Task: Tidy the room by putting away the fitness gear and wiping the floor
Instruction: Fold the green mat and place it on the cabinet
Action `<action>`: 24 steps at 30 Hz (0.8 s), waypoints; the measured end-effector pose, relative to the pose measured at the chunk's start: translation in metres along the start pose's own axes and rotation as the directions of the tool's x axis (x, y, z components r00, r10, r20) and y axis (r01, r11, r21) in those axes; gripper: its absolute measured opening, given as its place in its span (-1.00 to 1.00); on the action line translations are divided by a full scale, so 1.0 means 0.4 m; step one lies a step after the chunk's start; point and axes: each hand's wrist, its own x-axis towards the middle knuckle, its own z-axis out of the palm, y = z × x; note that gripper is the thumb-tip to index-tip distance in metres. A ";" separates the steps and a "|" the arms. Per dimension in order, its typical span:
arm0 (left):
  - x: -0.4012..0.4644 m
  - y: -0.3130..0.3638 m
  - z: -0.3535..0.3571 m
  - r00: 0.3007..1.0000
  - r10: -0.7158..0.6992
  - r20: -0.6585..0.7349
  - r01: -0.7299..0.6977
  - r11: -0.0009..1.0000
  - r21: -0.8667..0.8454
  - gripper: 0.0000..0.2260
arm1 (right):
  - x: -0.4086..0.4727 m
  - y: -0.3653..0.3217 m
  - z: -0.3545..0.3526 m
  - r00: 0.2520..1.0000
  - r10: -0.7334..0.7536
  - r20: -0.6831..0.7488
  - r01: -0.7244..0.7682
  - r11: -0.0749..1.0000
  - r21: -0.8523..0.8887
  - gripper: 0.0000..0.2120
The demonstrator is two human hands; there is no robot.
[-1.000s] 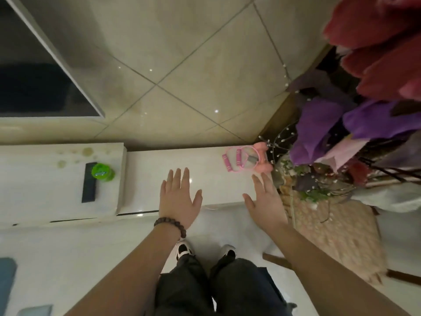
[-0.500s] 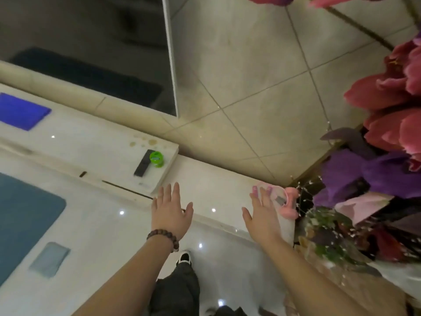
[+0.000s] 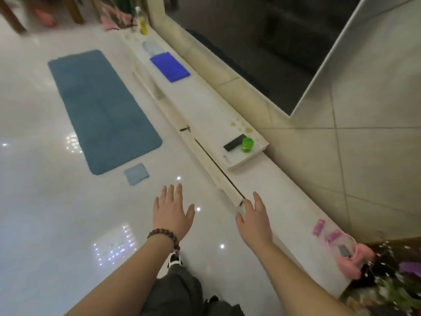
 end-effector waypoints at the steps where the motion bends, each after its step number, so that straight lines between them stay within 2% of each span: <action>1: -0.012 -0.045 -0.012 0.999 -0.039 -0.015 0.039 0.999 -0.009 -0.38 | 0.002 -0.045 0.017 0.999 -0.041 0.017 0.041 0.999 -0.005 -0.54; 5: -0.053 -0.241 -0.070 0.974 -0.220 -0.063 0.216 0.974 -0.067 -0.38 | 0.012 -0.244 0.084 0.976 -0.199 0.093 0.203 0.978 -0.040 -0.55; 12: -0.104 -0.652 -0.154 0.880 -0.463 -0.104 0.446 0.882 -0.148 -0.39 | 0.016 -0.661 0.272 0.891 -0.415 0.183 0.427 0.904 -0.029 -0.55; 19: -0.124 -1.100 -0.252 0.807 -0.579 -0.115 0.555 0.811 -0.186 -0.39 | -0.016 -1.148 0.512 0.808 -0.533 0.252 0.543 0.839 0.034 -0.54; 24: -0.099 -1.322 -0.305 0.779 -0.619 -0.097 0.590 0.777 -0.220 -0.39 | -0.018 -1.376 0.614 0.782 -0.546 0.301 0.564 0.825 0.030 -0.53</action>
